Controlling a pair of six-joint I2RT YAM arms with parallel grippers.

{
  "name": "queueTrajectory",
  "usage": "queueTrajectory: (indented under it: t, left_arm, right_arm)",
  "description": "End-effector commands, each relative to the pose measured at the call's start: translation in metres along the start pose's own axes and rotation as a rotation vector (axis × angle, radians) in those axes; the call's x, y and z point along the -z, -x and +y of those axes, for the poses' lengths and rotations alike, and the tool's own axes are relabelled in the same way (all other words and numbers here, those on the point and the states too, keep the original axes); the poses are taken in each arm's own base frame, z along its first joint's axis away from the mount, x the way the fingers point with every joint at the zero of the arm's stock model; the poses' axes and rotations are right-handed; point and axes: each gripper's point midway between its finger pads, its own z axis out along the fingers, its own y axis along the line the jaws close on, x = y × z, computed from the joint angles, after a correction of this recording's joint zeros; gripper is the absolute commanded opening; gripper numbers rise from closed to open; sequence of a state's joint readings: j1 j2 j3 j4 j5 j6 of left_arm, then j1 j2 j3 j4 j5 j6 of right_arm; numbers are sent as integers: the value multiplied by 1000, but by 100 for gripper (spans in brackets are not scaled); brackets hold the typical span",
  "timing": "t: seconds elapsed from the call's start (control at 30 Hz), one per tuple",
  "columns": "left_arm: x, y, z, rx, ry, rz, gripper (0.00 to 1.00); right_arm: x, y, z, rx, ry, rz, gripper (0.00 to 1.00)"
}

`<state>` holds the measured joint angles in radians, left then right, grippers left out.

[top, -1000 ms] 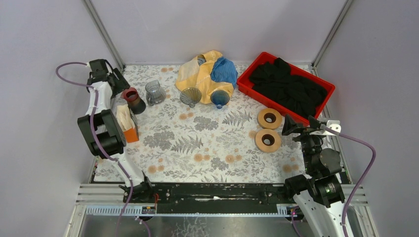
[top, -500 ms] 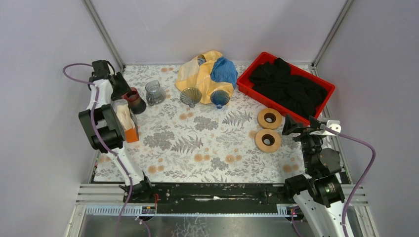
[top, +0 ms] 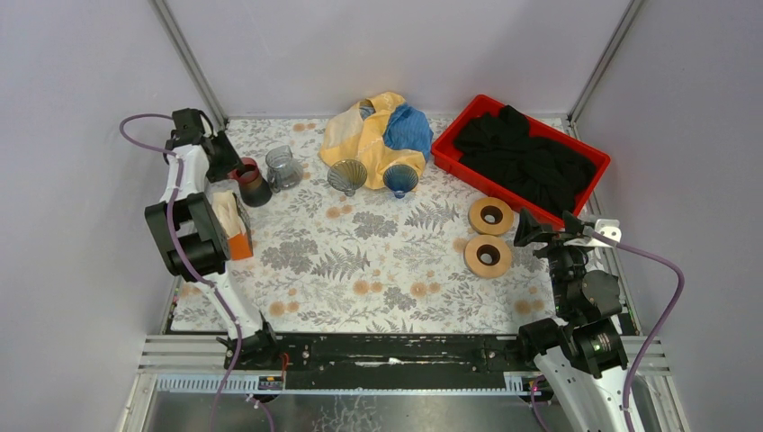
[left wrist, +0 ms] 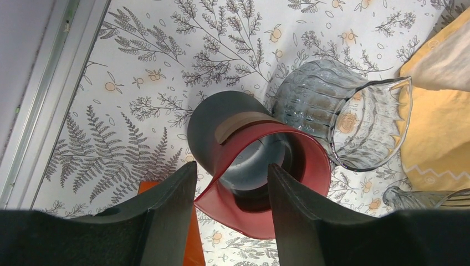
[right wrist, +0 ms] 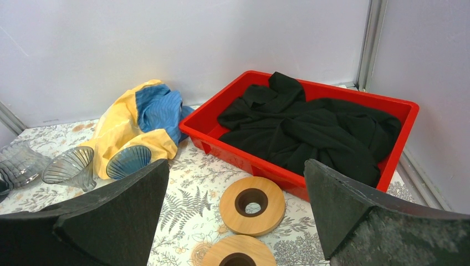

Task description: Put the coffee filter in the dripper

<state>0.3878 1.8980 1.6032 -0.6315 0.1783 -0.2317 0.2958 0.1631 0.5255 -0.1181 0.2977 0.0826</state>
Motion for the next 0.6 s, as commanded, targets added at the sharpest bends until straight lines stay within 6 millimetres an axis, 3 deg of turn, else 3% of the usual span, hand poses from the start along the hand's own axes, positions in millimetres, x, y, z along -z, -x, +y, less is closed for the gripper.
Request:
queueTrajectory:
  t: [0.0,0.23,0.57]
  left_arm:
    - [8,5,-2,-24,7,-12,56]
    - [-1,20,-7,-79,-27,-19,56]
    - [-16,15,-9,-79,-55,21,50]
  right_arm:
    - [-3,15,0,-6,-7,-59,99]
    - [-4,14,0,-2,-7,-54,99]
    - [-4,13,1,-1,-6,-50,99]
